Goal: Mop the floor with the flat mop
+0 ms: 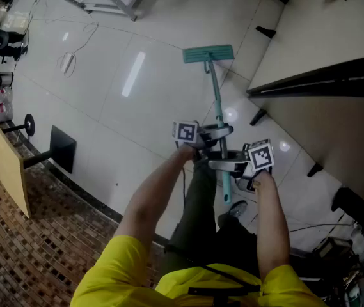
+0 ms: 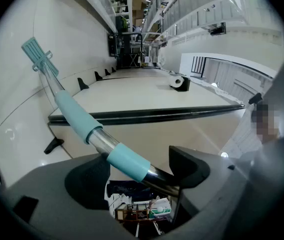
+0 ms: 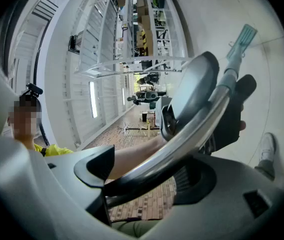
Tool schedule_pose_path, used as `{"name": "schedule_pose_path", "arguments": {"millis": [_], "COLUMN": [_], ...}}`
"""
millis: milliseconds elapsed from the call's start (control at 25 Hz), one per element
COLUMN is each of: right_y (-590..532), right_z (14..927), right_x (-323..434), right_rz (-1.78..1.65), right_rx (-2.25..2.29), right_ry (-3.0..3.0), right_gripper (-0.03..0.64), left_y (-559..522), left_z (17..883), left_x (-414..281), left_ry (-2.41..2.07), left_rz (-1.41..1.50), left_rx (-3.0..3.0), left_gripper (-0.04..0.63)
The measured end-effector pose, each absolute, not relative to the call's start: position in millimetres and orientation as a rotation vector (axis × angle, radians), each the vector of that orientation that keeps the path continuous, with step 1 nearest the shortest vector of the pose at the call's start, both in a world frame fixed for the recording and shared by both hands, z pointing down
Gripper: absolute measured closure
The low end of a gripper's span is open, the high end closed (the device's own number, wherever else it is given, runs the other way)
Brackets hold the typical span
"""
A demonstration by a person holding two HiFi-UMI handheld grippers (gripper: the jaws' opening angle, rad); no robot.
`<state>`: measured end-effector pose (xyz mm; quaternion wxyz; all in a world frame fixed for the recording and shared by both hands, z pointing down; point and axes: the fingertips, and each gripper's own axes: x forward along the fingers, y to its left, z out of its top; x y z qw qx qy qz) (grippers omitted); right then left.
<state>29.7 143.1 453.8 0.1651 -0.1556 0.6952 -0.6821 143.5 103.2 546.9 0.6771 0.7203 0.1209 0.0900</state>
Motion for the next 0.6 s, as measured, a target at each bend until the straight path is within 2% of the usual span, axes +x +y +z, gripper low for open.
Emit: {"name": "schedule_pose_path", "arguments": {"millis": [200, 320, 600], "right_y": [70, 61, 174], "right_z": [477, 469, 434], "right_x": [65, 68, 16], "right_rz": [-1.907, -1.900, -1.955], "right_rx": [-0.493, -0.495, -0.464], "right_ry": [1.970, 1.982, 2.092], "right_gripper": [0.261, 0.261, 0.273], "left_y": [28, 21, 126], "left_z": [562, 553, 519], "left_x": [181, 187, 138], "left_ry": [0.295, 0.350, 0.354], "left_rz": [0.179, 0.200, 0.213], "left_rx": [1.628, 1.631, 1.640], "left_gripper": [0.250, 0.250, 0.250]}}
